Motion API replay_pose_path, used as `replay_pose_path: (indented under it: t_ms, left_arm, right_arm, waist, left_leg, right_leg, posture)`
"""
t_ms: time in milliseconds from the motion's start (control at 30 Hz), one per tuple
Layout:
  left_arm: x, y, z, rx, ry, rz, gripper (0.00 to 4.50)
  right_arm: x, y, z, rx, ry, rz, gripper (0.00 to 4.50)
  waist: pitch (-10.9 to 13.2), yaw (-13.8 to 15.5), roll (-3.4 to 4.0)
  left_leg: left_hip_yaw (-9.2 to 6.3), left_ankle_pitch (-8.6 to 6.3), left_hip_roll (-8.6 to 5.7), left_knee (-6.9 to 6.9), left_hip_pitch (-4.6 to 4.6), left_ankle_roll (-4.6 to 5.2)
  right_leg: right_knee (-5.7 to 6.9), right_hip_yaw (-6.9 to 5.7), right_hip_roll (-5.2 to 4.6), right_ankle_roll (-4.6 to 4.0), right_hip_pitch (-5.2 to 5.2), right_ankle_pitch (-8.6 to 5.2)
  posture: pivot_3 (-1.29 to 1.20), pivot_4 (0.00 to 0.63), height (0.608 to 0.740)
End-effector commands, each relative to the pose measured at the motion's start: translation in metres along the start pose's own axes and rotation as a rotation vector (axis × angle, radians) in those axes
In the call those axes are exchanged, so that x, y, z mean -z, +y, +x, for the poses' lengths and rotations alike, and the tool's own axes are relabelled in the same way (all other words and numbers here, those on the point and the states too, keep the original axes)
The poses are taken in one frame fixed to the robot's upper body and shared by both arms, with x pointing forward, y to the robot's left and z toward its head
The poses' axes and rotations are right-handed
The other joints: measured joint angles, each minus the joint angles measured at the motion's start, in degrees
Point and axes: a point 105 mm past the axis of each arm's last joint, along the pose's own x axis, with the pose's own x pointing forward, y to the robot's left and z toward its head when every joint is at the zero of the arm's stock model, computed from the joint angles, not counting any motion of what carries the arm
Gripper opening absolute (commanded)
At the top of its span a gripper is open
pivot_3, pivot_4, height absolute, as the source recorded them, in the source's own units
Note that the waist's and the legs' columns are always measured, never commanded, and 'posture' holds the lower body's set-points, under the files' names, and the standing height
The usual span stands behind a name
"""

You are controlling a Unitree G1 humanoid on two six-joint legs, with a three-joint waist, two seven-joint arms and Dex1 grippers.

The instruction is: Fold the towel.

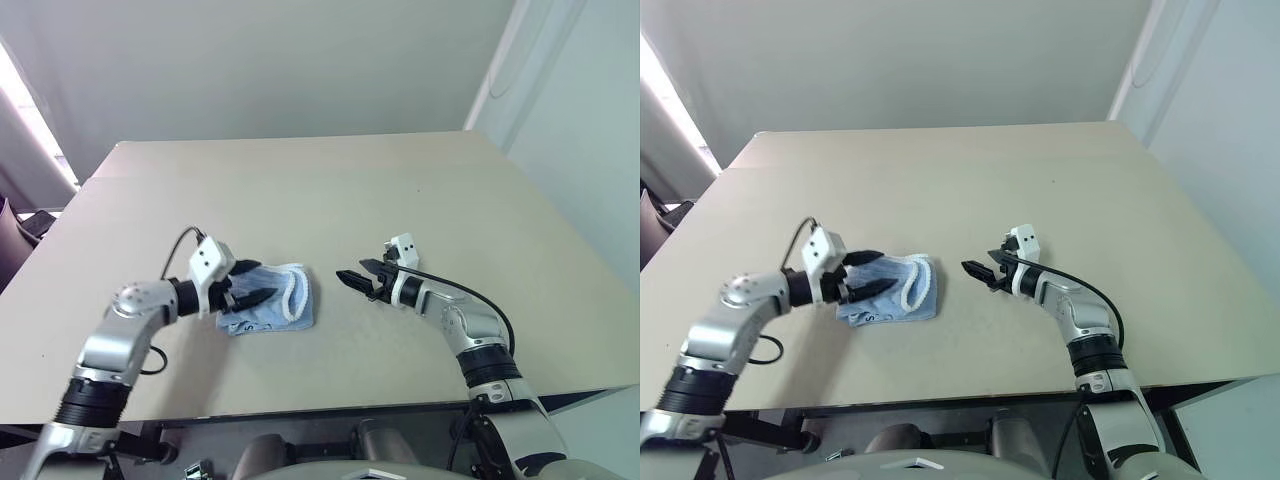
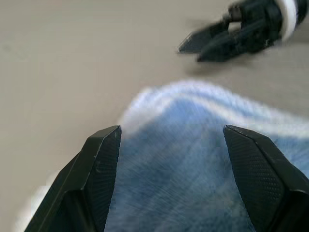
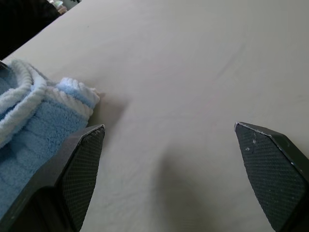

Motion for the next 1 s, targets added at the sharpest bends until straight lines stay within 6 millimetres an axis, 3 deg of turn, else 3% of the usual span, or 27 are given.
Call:
replay_pose_path:
  t_ms: [33, 133, 333, 567, 767, 900, 1000]
  left_arm:
    - [0.009, 0.0, 0.011, -0.03, -0.012, 0.116, 3.56]
    - [0.026, -0.003, 0.021, -0.043, 0.003, 0.144, 3.56]
    - [0.033, -0.003, 0.032, -0.06, -0.034, 0.091, 3.56]
    - [0.005, -0.005, 0.036, -0.061, -0.157, 0.035, 3.56]
    - [-0.027, 0.008, 0.014, -0.075, -0.218, 0.036, 3.56]
    - [-0.049, 0.022, -0.013, -0.126, -0.247, 0.058, 3.56]
    - [-0.053, 0.02, -0.032, -0.12, -0.224, 0.066, 3.56]
  right_arm:
    - [-0.032, 0.014, -0.005, -0.07, -0.093, -0.028, 4.5]
    - [-0.034, 0.018, -0.009, -0.1, -0.087, -0.01, 4.5]
    - [-0.033, 0.028, -0.014, -0.152, -0.04, 0.005, 4.5]
    - [-0.032, 0.037, -0.017, -0.228, 0.009, 0.148, 4.5]
    - [-0.017, 0.04, -0.01, -0.264, 0.187, 0.333, 4.5]
    - [-0.004, 0.049, 0.0, -0.288, 0.319, 0.422, 4.5]
    - [0.009, 0.05, 0.011, -0.234, 0.412, 0.462, 4.5]
  waist:
    - [-0.01, 0.0, 0.03]
    - [-0.04, 0.04, 0.07]
    - [-0.14, 0.4, 0.22]
    - [-0.15, 0.78, 0.23]
    - [-0.13, 0.79, 0.21]
    - [-0.13, 0.03, 0.22]
    - [-0.15, -0.74, 0.21]
  left_leg:
    - [0.01, 0.0, 0.0, -0.01, -0.04, 0.0]
    - [0.0, -0.01, 0.03, -0.02, -0.15, 0.01]
    - [0.01, 0.0, 0.02, 0.03, -0.06, 0.02]
    - [0.01, 0.0, 0.02, 0.04, 0.12, 0.02]
    - [0.02, -0.01, 0.04, 0.03, -0.06, 0.02]
    - [-0.02, -0.01, 0.09, 0.02, -0.16, 0.02]
    - [-0.02, -0.01, 0.1, 0.01, -0.25, 0.03]
  right_leg:
    - [0.02, 0.0, 0.0, 0.09, -0.06, 0.05]
    - [0.01, -0.01, 0.01, 0.16, -0.17, 0.1]
    - [0.03, -0.03, -0.02, 0.14, -0.06, 0.13]
    - [0.04, -0.1, 0.02, 0.15, 0.14, 0.12]
    - [0.04, -0.09, 0.08, 0.14, -0.07, 0.13]
    - [0.09, -0.13, 0.12, 0.14, -0.19, 0.13]
    - [0.09, -0.14, 0.12, 0.17, -0.3, 0.14]
  posture:
    - [0.0, 0.0, 0.74]
    - [0.0, 0.0, 0.74]
    - [0.0, 0.0, 0.74]
    - [0.0, 0.0, 0.74]
    - [0.0, 0.0, 0.74]
    - [0.0, 0.0, 0.74]
    - [0.0, 0.0, 0.74]
